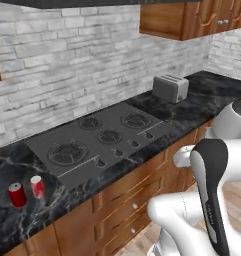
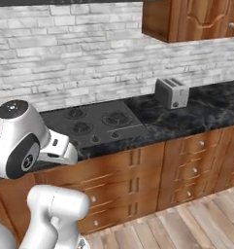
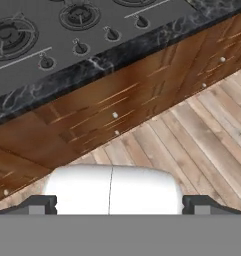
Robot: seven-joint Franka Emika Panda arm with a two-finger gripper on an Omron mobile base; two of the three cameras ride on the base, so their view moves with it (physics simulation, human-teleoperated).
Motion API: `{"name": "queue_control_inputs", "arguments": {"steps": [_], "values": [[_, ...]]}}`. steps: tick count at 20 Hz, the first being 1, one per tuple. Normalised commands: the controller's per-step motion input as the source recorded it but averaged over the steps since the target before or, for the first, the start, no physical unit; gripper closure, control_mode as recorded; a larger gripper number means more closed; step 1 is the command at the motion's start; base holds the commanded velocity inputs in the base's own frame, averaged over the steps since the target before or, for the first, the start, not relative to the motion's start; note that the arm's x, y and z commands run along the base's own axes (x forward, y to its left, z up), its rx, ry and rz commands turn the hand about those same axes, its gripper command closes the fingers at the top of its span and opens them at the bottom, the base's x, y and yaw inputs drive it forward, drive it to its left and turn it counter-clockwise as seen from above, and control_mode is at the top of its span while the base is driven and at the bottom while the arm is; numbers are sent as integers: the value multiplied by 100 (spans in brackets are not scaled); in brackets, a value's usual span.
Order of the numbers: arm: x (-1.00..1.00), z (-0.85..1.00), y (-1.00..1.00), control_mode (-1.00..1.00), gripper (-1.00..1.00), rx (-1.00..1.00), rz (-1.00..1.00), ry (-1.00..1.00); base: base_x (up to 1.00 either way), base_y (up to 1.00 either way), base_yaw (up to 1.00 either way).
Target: Four empty soda cans are scattered around the kitchen. Gather all the cans and cluster them next to the stove for recycling.
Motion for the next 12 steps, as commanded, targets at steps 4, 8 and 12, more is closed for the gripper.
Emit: {"name": "queue_control_inputs", "arguments": {"steps": [4,8,12], "values": [[0,0,0,100,-100,0,0,0,0,-46,-55],[0,0,0,100,-100,0,0,0,0,-39,-46],[0,0,0,100,-100,0,0,0,-1,-33,-43]]}}
